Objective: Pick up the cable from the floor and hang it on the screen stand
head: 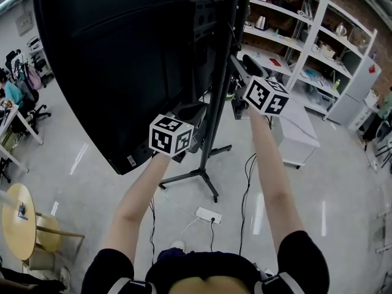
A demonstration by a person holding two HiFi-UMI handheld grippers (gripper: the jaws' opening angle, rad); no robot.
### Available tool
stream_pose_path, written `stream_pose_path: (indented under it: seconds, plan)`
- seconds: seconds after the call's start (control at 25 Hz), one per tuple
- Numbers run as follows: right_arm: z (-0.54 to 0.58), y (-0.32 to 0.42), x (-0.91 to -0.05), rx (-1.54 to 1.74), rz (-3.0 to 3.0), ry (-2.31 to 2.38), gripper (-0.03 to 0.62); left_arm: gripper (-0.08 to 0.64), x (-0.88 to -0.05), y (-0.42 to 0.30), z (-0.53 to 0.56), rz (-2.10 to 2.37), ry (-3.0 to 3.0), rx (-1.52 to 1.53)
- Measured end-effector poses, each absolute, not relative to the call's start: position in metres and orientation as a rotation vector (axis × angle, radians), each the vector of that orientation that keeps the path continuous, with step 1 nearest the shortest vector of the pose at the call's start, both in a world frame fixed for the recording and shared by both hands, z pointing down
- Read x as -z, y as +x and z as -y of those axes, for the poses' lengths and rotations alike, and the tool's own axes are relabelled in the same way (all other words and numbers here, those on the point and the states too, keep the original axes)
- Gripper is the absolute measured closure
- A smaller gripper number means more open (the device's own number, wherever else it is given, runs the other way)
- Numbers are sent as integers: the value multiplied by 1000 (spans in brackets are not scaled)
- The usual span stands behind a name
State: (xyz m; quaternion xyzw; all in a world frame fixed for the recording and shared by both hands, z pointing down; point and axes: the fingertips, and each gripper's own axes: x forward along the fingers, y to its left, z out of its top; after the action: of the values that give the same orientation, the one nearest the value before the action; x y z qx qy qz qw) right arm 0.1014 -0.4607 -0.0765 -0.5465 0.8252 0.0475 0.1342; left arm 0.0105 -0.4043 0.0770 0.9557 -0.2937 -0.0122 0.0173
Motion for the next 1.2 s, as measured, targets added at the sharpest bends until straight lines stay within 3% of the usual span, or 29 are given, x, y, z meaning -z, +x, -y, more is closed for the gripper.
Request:
stream_pose_path:
  seconds: [0.72, 1.2]
  plan:
    - [331, 107, -18, -55, -2448, -1616, 362, 552, -105, 27, 333, 834, 2936, 88]
    - [251, 76, -80, 41, -2377, -1644, 547, 552, -132, 30, 273, 768, 2897, 167]
